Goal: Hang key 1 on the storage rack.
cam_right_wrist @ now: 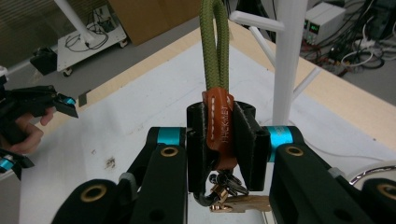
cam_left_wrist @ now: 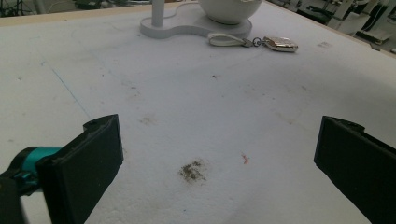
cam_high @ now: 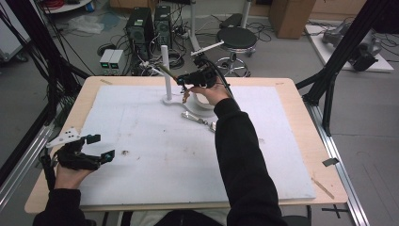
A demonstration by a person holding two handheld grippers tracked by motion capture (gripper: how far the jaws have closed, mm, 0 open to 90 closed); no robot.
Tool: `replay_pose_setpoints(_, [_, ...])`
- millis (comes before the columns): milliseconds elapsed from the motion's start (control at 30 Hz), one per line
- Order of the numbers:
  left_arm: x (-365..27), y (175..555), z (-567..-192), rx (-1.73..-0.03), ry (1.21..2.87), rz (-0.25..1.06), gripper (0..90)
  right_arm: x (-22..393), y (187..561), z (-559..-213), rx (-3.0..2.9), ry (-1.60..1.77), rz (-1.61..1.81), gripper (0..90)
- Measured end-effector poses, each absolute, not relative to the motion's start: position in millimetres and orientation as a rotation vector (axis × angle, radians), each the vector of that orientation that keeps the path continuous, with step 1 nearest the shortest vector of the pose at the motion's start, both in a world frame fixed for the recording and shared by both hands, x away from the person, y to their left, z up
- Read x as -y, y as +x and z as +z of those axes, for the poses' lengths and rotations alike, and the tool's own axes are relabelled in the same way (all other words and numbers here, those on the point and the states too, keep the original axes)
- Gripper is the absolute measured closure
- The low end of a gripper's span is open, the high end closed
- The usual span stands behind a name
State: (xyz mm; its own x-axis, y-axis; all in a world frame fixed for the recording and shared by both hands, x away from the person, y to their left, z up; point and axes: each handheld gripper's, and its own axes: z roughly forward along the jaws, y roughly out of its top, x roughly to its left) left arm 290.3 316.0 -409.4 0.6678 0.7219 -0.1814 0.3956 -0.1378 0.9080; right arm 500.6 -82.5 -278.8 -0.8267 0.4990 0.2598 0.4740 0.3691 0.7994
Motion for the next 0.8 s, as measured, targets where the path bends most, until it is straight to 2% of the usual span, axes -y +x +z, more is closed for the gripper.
replay_pose_setpoints(800, [-317.4,290.9,-410.2,-0.902,1.762,0.359,1.7,88.5,525.6,-290.1,-2.435,1.234,1.675,75.7])
